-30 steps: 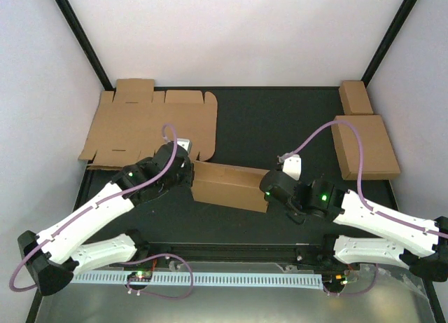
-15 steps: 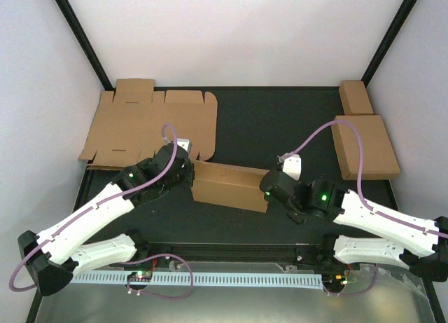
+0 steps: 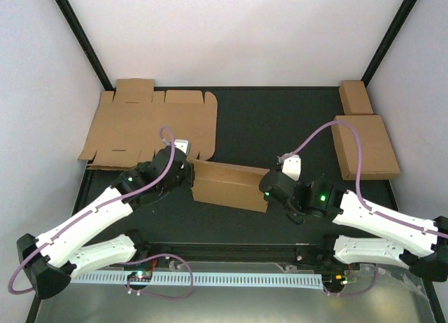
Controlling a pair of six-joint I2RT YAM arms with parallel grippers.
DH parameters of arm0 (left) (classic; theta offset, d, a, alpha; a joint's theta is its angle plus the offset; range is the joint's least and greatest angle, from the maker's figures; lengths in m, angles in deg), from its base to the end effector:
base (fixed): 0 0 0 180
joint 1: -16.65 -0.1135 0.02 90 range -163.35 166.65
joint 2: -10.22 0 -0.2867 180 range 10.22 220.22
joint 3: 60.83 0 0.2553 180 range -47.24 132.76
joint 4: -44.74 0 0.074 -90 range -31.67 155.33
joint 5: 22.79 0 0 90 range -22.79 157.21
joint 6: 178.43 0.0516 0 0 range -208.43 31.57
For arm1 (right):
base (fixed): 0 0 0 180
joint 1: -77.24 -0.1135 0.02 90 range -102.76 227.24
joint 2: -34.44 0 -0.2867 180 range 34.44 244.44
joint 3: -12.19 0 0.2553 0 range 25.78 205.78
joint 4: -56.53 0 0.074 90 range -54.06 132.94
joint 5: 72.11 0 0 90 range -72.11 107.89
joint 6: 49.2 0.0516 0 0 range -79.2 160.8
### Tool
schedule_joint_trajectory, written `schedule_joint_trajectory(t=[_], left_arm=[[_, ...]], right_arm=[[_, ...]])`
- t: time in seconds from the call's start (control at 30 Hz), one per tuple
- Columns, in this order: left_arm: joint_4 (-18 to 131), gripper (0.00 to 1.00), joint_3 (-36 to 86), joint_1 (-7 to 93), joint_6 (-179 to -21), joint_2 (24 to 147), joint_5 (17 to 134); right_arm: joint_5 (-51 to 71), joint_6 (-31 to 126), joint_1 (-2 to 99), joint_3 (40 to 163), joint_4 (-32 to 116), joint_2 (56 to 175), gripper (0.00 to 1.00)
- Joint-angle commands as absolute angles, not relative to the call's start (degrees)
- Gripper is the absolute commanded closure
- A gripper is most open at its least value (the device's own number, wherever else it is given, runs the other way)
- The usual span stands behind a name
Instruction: Fold the paper box
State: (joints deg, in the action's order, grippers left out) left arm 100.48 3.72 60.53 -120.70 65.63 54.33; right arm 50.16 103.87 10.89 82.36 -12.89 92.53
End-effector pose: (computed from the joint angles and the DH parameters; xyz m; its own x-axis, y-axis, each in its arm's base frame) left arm 0.1483 -0.1267 0.2998 -0.7446 -0.0060 -0.6674 0.1984 0.9528 -0.2299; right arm 0.0981 0.1553 0.3113 -0.7404 0.1884 -0.6452 0.0027 0.9607 0.2776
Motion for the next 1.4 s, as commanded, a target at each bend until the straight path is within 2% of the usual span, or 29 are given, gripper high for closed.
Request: schedule_joint_trajectory(t=[0.0, 0.63, 1.13, 1.37], left_arm=[[109.6, 0.99, -0.5, 60.4, -121.5, 67.6, 55.9], [112.3, 0.99, 1.1, 61.2, -120.2, 70.7, 51.1], [108.2, 0.98, -4.0, 63.1, -124.8, 69.2, 52.1], [109.2, 0.98, -2.7, 63.3, -125.6, 68.1, 50.8]], right_arm=[[45.5, 104.6, 10.6, 79.7, -16.8, 93.4, 0.98], [46.6, 102.7, 10.6, 80.5, -17.7, 93.2, 0.98], [43.9, 103.6, 10.6, 75.6, -15.0, 92.7, 0.98], [48.2, 101.7, 10.6, 77.2, -16.5, 91.3, 0.98]])
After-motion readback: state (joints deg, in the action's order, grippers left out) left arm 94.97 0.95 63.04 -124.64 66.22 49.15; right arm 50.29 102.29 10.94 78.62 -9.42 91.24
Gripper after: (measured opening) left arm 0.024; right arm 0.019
